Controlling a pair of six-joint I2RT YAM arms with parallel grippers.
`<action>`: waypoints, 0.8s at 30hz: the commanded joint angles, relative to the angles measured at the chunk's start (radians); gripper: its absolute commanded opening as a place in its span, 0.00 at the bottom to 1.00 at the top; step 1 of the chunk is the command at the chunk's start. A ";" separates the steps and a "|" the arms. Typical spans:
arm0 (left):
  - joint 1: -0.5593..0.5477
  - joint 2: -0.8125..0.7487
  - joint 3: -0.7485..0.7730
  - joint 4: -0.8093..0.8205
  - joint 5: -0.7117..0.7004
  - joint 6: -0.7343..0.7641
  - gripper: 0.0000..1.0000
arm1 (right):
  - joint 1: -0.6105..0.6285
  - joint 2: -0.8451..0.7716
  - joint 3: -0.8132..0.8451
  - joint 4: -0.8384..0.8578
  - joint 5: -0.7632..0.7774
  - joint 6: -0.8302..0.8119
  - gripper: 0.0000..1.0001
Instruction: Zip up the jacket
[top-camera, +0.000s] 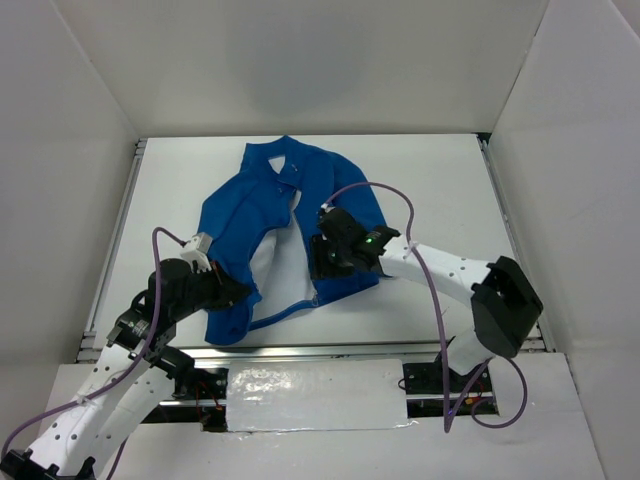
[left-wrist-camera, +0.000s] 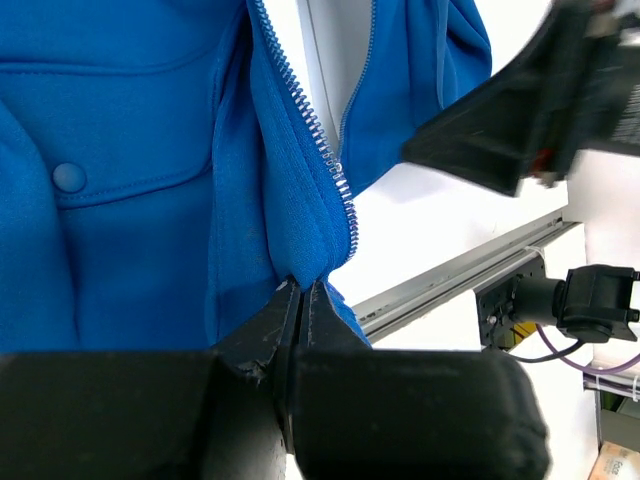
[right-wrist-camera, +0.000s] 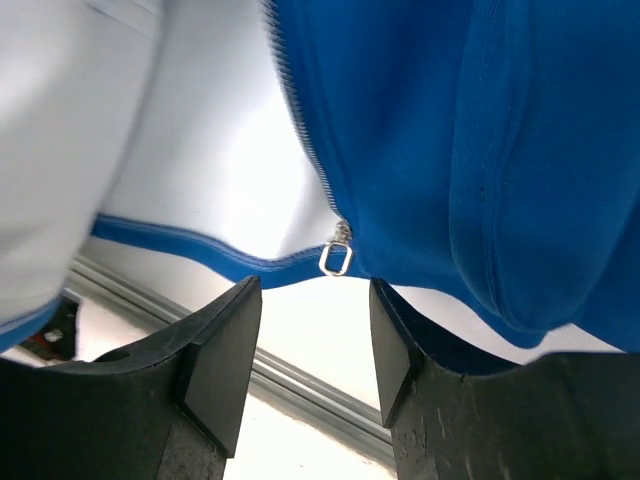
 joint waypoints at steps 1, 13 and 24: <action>-0.002 -0.003 -0.008 0.047 0.022 0.000 0.00 | 0.007 -0.056 0.009 0.036 0.043 -0.024 0.55; -0.002 0.003 -0.011 0.056 0.028 0.005 0.00 | 0.087 0.012 -0.016 0.028 0.160 -0.037 0.57; -0.002 0.009 -0.012 0.066 0.051 0.012 0.00 | 0.156 0.185 0.117 -0.098 0.417 0.035 0.54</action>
